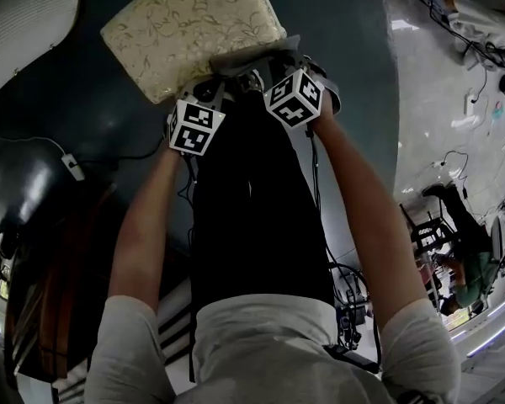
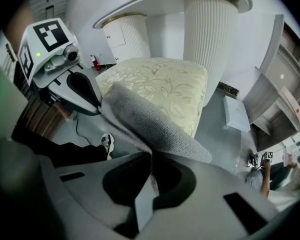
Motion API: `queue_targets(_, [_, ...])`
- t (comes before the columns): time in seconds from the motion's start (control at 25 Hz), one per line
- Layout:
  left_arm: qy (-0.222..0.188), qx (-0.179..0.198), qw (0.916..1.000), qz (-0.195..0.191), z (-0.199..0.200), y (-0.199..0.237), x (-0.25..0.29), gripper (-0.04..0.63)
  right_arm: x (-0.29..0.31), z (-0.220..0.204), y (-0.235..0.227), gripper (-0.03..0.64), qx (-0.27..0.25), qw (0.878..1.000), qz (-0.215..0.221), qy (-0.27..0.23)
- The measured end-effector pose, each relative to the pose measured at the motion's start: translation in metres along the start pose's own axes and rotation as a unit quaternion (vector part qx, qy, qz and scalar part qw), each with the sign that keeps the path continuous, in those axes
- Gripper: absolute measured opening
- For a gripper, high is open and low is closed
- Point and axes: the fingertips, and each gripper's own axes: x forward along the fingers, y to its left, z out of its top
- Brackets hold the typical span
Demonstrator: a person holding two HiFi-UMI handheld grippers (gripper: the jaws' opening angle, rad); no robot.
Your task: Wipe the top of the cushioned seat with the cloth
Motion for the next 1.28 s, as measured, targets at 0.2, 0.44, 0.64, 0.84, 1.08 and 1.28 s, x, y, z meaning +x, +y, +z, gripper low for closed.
queue_targets(0.2, [-0.007,-0.025,0.9995,0.016,-0.011,0.011,-0.009,0.017,0.003,0.009,0.014,0.015,-0.032,0.999,0.012,-0.001])
queue_targets(0.44, [-0.018,-0.063,0.9972,0.036,-0.025,0.019,-0.021,0.017,0.004,0.02,0.031,0.015,-0.075,0.997,0.028,0.0])
queue_targets(0.64, [-0.025,-0.069,0.9963,0.046,-0.025,0.024,-0.041,0.017,-0.011,0.031,0.045,0.015,-0.118,0.992,0.043,0.0])
queue_targets(0.84, [-0.033,-0.077,0.9952,0.051,-0.015,0.02,-0.072,0.017,-0.042,0.037,0.061,0.015,-0.155,0.986,0.059,0.002])
queue_targets(1.08, [-0.057,-0.111,0.9897,0.069,0.003,0.017,-0.115,0.017,-0.086,0.061,0.066,0.015,-0.182,0.982,0.051,-0.012])
queue_targets(1.28, [-0.089,-0.156,0.9802,0.083,0.023,0.004,-0.163,0.017,-0.135,0.09,0.062,0.015,-0.18,0.982,0.027,-0.05])
